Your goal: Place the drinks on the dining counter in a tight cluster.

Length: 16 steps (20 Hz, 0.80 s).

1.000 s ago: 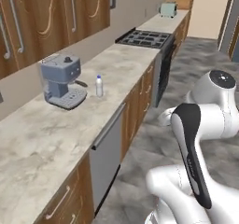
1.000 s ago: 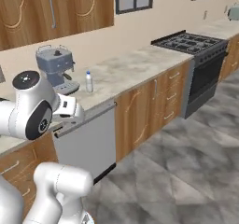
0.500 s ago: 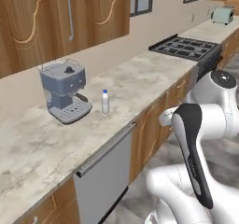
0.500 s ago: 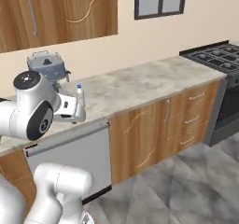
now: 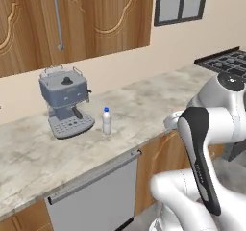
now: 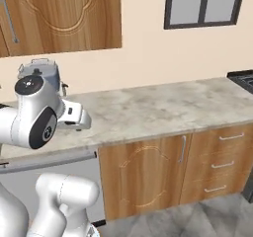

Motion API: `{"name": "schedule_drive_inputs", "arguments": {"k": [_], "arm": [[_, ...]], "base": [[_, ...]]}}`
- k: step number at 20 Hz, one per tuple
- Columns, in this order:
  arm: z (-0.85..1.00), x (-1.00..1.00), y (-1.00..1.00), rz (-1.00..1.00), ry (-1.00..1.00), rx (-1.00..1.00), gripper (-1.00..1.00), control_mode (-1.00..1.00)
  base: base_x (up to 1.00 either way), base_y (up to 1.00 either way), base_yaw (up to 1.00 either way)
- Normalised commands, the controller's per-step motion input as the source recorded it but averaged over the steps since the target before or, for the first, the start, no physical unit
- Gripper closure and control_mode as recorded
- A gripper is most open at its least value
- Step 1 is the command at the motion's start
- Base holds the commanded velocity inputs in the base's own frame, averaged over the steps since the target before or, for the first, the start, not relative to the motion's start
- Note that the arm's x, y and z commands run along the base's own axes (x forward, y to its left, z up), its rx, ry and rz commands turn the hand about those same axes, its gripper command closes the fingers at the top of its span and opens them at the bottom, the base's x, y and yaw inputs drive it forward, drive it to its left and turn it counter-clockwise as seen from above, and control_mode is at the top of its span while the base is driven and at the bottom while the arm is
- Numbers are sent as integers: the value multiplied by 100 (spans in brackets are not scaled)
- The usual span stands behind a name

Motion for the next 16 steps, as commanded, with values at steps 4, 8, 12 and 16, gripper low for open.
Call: {"name": "schedule_drive_inputs", "arguments": {"k": [4, 8, 12, 16], "arm": [[0, 0, 0, 0, 0, 0, -100, 100], [0, 0, 0, 0, 0, 0, -100, 100], [0, 0, 0, 0, 0, 0, -100, 100], [0, 0, 0, 0, 0, 0, -100, 100]], "base": [[55, -20, 40], [9, 0, 44], [44, -2, 49], [95, -21, 44]]}}
